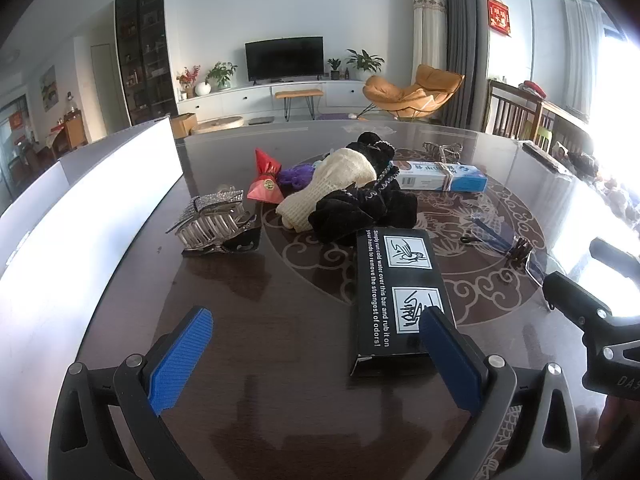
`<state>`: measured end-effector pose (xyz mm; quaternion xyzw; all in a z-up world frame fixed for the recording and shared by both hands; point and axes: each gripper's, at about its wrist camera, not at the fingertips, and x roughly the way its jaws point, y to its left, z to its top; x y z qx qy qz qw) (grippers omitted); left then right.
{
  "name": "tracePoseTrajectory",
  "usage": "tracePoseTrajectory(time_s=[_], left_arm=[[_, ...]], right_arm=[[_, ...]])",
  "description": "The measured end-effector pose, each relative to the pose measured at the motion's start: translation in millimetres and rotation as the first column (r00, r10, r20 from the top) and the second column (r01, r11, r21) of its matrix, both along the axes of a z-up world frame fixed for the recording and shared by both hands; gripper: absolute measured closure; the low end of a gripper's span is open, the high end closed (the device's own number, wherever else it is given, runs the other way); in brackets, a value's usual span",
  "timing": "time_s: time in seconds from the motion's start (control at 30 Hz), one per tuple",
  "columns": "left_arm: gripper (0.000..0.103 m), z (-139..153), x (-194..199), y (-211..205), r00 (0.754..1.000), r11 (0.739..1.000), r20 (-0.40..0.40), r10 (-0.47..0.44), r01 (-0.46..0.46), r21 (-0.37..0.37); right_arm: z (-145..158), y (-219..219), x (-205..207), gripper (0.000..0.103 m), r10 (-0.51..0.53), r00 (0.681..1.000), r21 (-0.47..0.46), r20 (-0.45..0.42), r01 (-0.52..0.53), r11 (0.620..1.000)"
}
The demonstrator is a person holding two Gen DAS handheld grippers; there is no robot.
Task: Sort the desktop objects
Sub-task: 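Move the left tool toward the black soap-bar box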
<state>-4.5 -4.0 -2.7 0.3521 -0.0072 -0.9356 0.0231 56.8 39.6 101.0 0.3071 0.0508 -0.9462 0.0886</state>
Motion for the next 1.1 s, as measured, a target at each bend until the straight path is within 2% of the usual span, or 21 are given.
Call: tracePoseTrajectory(time_s=[0.2,1.1], left_arm=[[0.000,-3.9,-1.7,0.8,1.000,1.000,0.026,-0.010,0.010,0.000],[0.000,-3.6,-0.9,1.1,1.000,1.000,0.021,-0.008,0.008,-0.006]], right_arm=[[-0.1,0.0,0.1,0.000,0.000,1.000,0.000,-0.001,0.000,1.000],[-1.2,1.7,-0.9,0.000,-0.002,1.000,-0.004,0.005,0.002,1.000]])
